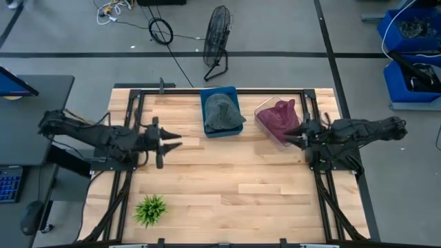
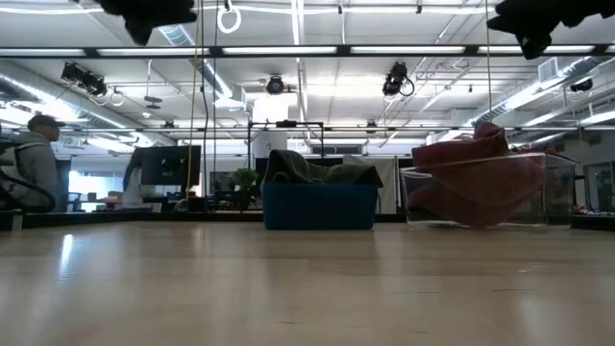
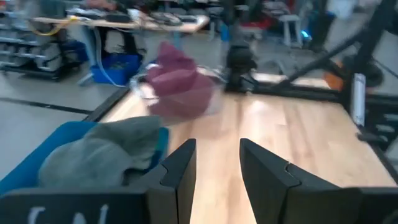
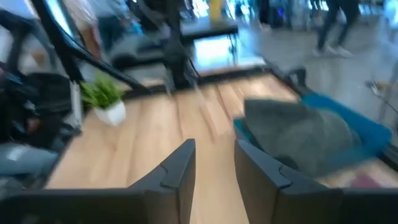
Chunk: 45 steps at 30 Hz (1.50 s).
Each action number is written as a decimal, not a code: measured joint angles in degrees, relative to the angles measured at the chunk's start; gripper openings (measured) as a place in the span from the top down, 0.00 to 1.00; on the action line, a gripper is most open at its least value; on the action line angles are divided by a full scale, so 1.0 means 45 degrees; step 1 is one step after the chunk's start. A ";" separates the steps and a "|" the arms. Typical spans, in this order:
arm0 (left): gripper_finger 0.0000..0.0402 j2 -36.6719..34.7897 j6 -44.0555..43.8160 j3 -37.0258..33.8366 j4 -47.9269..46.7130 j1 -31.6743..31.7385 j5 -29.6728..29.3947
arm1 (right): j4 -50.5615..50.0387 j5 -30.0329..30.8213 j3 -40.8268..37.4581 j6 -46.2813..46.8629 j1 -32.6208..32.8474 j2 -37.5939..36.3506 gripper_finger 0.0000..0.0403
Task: Pick & Place hat
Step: Return to Home Position
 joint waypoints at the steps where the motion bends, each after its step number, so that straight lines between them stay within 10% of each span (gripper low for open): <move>1: 0.69 -0.0473 -0.0011 -0.0401 0.0189 0.0279 0.0154 | 0.0181 -0.0128 -0.0160 -0.0161 0.0000 -0.0291 0.71; 8: 0.69 -0.2632 0.0414 -0.3772 0.5242 0.2437 0.4673 | 0.0449 -0.0185 -0.1634 0.0286 0.0000 -0.2238 0.71; 22: 0.69 -0.4557 -0.0028 -0.7992 1.0005 0.4885 0.5843 | 0.1678 -0.0151 -0.4023 0.0131 -0.0005 -0.4458 0.71; 45: 0.69 -0.4598 0.0312 -0.8024 0.8060 0.5465 0.6234 | 0.2921 -0.0049 -0.5994 0.0008 -0.0005 -0.4470 0.71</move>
